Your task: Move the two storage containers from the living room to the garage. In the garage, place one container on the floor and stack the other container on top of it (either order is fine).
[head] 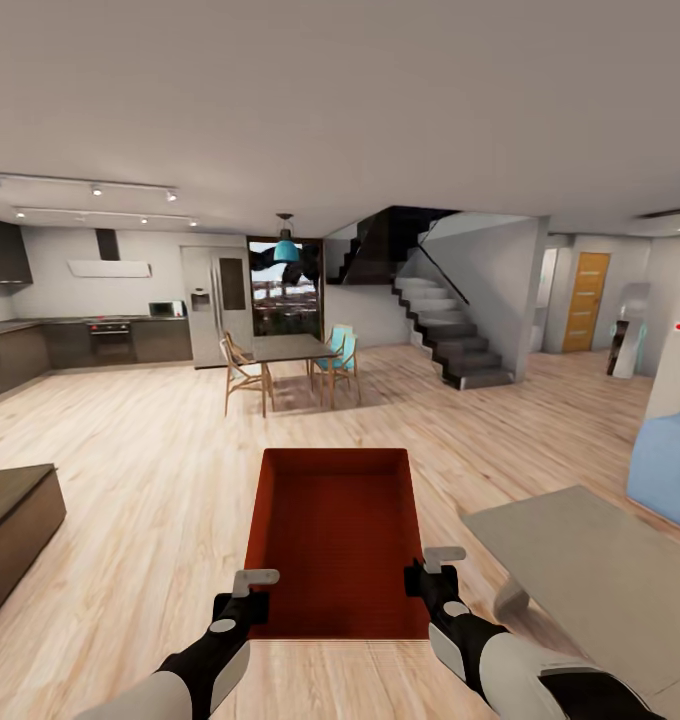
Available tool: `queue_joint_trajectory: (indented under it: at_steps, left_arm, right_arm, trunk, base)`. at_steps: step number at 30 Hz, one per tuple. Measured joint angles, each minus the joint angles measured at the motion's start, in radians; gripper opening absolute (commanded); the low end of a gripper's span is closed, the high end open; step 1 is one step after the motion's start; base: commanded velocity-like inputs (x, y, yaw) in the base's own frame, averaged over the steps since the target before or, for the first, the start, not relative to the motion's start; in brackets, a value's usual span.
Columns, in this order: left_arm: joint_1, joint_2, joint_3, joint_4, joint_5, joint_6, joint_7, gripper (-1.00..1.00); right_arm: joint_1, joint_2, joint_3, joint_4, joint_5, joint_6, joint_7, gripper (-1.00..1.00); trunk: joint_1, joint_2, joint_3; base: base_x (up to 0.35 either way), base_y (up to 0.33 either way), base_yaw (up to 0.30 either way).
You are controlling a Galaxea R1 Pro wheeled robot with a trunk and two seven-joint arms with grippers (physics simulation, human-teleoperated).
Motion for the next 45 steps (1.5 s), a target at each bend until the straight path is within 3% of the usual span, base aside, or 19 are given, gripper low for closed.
queue_joint_trajectory:
  at_steps: [45]
  left_arm:
    - [0.000, 0.000, 0.000, -0.001, 0.000, 0.002, 0.000, -1.00]
  right_arm:
    - [0.000, 0.000, 0.000, 0.000, 0.000, 0.000, 0.000, -1.00]
  trunk:
    - [0.000, 0.000, 0.000]
  base:
    - [0.321, 0.000, 0.000]
